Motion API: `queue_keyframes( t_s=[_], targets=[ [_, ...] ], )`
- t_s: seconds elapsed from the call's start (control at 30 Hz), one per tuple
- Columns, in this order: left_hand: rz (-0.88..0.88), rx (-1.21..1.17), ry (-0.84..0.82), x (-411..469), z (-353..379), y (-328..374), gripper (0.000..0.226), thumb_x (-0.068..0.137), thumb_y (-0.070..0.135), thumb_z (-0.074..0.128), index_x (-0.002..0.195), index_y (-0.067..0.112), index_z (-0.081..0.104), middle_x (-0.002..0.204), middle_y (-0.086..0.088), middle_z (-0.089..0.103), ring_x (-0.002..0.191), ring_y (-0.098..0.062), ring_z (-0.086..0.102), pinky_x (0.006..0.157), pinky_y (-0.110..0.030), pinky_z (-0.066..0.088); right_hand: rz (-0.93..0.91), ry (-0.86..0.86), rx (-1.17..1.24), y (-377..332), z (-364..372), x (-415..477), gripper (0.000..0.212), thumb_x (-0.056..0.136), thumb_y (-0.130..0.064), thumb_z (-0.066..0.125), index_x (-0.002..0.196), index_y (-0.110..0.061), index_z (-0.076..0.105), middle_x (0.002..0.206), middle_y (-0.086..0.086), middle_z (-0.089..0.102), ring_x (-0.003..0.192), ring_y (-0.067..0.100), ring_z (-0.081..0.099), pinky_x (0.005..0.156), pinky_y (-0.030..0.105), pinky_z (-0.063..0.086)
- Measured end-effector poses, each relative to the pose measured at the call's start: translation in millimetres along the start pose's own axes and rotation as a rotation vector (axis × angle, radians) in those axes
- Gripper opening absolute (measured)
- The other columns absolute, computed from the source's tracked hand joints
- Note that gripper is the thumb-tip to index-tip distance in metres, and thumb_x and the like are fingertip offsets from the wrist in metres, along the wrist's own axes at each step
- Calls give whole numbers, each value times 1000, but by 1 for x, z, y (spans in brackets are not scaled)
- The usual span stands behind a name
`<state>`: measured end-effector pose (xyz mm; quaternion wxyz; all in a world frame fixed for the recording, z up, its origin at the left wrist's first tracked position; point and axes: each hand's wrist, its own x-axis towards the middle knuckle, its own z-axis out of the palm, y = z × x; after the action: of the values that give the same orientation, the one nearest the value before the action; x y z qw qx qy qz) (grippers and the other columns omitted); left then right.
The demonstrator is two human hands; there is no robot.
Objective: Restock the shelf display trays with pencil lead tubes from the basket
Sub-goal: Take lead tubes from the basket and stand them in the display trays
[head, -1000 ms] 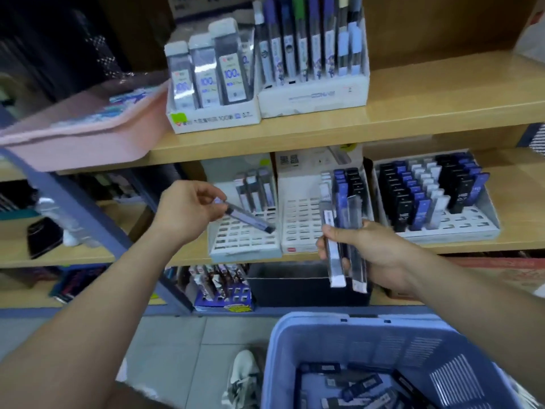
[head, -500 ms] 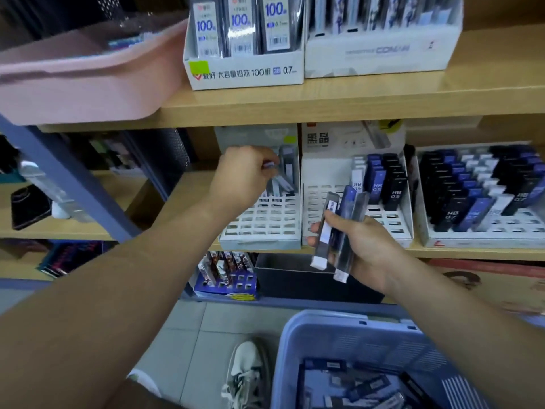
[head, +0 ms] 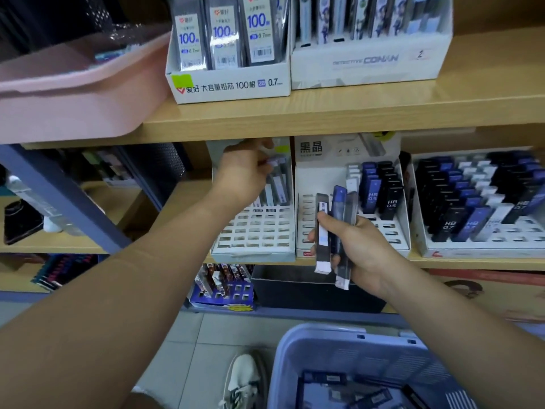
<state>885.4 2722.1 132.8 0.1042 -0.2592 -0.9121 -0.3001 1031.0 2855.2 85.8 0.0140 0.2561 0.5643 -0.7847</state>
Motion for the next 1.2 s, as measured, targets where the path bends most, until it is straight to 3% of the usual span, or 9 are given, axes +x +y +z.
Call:
queue_keyframes(
  t_s=[0.17, 0.3, 0.4, 0.57, 0.67, 0.8, 0.87, 1.0, 1.2],
  targets=[
    [-38, -11, 51, 2, 7, -8, 12, 89, 13, 65, 96, 16, 74, 93, 9, 66, 85, -7, 59, 73, -4, 38, 15, 23, 11, 1, -11, 2, 24, 96, -27, 61, 111, -8, 63, 69, 3, 71, 51, 17, 65, 39, 18, 32],
    [204, 190, 23, 0, 14, -14, 27, 93, 4, 54, 110, 14, 72, 114, -5, 66, 111, -27, 55, 90, -23, 41, 22, 19, 41, 2, -13, 4, 32, 96, -27, 61, 120, -6, 62, 72, 4, 72, 56, 20, 67, 40, 19, 33],
    [193, 317, -8, 0, 16, -14, 34, 94, 6, 49, 120, 20, 67, 119, -6, 59, 120, -31, 43, 93, -32, 42, 36, 19, 72, 1, -13, 3, 33, 94, -26, 64, 119, -5, 63, 77, 6, 73, 60, 19, 65, 39, 19, 34],
    [226, 253, -13, -8, 9, -4, 32, 86, 2, 53, 112, 15, 67, 110, -10, 58, 99, -30, 54, 83, -30, 45, 46, 12, 181, -1, -19, 1, 41, 87, -19, 71, 124, -2, 62, 115, 21, 69, 81, 27, 55, 36, 21, 35],
    [-70, -177, -380, -26, -2, 34, 9, 90, 13, 59, 98, 16, 62, 95, -6, 68, 81, -19, 62, 69, -21, 49, 10, 25, 231, -6, -23, -4, 37, 87, -18, 71, 120, -2, 63, 98, 17, 69, 69, 23, 54, 37, 21, 36],
    [-204, -414, -907, -57, 2, 69, 35, 85, 31, 68, 111, 21, 46, 89, -11, 72, 77, -23, 71, 78, -37, 57, -45, 63, 298, -15, -28, -9, 25, 88, -19, 71, 110, -10, 63, 77, 9, 62, 58, 19, 53, 57, 30, 46],
    [-216, -509, -917, -68, 8, 74, 39, 85, 20, 69, 113, 19, 41, 82, -11, 72, 71, -22, 70, 71, -35, 56, -60, 62, 287, -20, -28, -14, 17, 89, -20, 70, 103, -12, 63, 76, 9, 61, 51, 17, 52, 61, 33, 47],
    [-182, -503, -862, -66, -4, 69, 36, 88, 11, 64, 120, 18, 49, 79, -10, 70, 61, -16, 64, 61, -26, 52, -138, 117, 266, -31, -35, -24, 7, 90, -16, 68, 93, -12, 63, 70, 3, 58, 48, 9, 44, 39, 20, 37],
    [-194, -443, -811, -59, -34, 46, 30, 91, 9, 59, 119, 21, 59, 78, -8, 69, 67, -16, 66, 64, -24, 54, -145, 86, -122, -37, -58, -32, 7, 89, -11, 69, 95, -9, 67, 71, 4, 67, 48, 9, 43, 40, 19, 37]
  ],
)
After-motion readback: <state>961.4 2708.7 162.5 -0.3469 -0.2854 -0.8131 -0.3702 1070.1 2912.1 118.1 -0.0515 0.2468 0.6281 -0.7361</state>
